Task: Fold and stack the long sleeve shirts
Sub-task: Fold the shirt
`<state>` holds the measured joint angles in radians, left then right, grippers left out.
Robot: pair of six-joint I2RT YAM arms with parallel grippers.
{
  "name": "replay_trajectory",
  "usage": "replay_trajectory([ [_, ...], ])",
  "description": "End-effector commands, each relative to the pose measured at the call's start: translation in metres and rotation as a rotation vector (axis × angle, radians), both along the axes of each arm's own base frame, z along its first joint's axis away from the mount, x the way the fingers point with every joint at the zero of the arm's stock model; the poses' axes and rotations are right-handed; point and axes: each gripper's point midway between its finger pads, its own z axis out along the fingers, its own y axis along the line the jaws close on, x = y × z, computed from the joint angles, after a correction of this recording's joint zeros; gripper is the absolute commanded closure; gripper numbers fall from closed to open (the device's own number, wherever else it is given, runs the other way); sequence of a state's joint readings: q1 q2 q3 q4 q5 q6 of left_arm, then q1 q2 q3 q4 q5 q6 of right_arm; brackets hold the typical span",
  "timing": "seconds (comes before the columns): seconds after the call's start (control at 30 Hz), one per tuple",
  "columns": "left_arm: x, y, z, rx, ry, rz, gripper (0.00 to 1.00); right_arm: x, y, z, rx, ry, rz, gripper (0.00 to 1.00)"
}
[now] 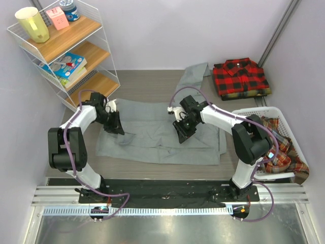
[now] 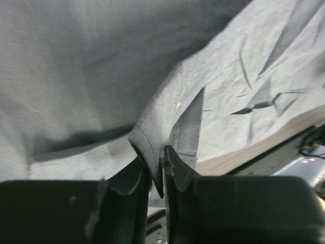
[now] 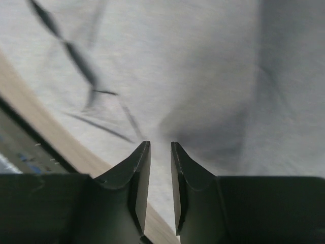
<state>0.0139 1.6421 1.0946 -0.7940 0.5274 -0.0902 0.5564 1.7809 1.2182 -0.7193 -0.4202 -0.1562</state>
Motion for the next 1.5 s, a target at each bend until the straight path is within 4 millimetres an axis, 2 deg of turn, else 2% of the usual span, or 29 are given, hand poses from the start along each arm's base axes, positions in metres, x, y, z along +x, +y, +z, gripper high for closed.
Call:
replay_trajectory([
  [0.0,0.026,0.017,0.020,0.103,-0.188,-0.083,0.80,0.041,-0.032,-0.003,-0.110,-0.149,-0.069,0.73],
  [0.17,0.033,0.031,0.029,0.198,-0.293,-0.150,0.62,0.055,-0.058,-0.018,-0.206,-0.169,-0.095,0.73],
  [0.23,0.032,0.033,0.031,0.216,-0.309,-0.166,0.47,0.058,-0.067,-0.025,-0.232,-0.162,-0.099,0.74],
  [0.3,0.031,0.037,0.031,0.241,-0.315,-0.176,0.44,0.058,-0.075,-0.032,-0.257,-0.156,-0.102,0.74],
  [0.33,0.031,0.039,0.031,0.254,-0.315,-0.175,0.38,0.058,-0.077,-0.034,-0.265,-0.154,-0.104,0.74],
  [0.43,0.028,0.042,0.029,0.273,-0.316,-0.205,0.37,0.062,-0.084,-0.033,-0.281,-0.168,-0.110,0.74],
  [0.53,0.026,0.046,0.022,0.302,-0.307,-0.260,0.37,0.065,-0.088,-0.018,-0.285,-0.209,-0.116,0.73],
  [0.57,0.024,0.041,0.019,0.332,-0.300,-0.301,0.37,0.066,-0.088,-0.012,-0.284,-0.224,-0.117,0.71],
  [0.6,0.025,0.039,0.017,0.339,-0.301,-0.323,0.37,0.069,-0.085,0.003,-0.260,-0.254,-0.119,0.71],
  [0.7,0.027,0.044,0.003,0.388,-0.260,-0.372,0.40,0.063,-0.081,0.033,-0.209,-0.282,-0.108,0.68],
  [0.83,0.036,0.046,-0.001,0.414,-0.251,-0.381,0.41,0.032,-0.069,0.053,-0.106,-0.209,-0.062,0.68],
  [0.93,0.039,0.049,-0.008,0.438,-0.228,-0.391,0.41,0.015,-0.071,0.044,-0.103,-0.146,-0.042,0.69],
  [1.03,0.039,0.054,-0.016,0.467,-0.196,-0.412,0.41,0.004,-0.077,0.018,-0.135,-0.097,-0.023,0.71],
  [1.07,0.034,0.056,-0.021,0.476,-0.176,-0.424,0.42,-0.001,-0.084,0.002,-0.173,-0.069,-0.023,0.73],
  [1.13,0.027,0.061,-0.029,0.493,-0.140,-0.439,0.43,0.001,-0.087,-0.010,-0.192,-0.069,-0.011,0.74],
  [1.23,0.002,0.064,-0.043,0.492,-0.077,-0.475,0.47,0.000,-0.096,-0.026,-0.239,-0.061,0.009,0.74],
  [1.33,-0.024,0.065,-0.052,0.477,-0.016,-0.515,0.50,-0.013,-0.105,-0.038,-0.272,-0.029,0.036,0.74],
  [1.4,-0.044,0.067,-0.058,0.471,0.025,-0.536,0.52,-0.029,-0.109,-0.042,-0.276,0.008,0.051,0.74],
  [1.47,-0.054,0.067,-0.055,0.467,0.024,-0.542,0.53,-0.041,-0.114,-0.043,-0.289,0.027,0.073,0.74],
])
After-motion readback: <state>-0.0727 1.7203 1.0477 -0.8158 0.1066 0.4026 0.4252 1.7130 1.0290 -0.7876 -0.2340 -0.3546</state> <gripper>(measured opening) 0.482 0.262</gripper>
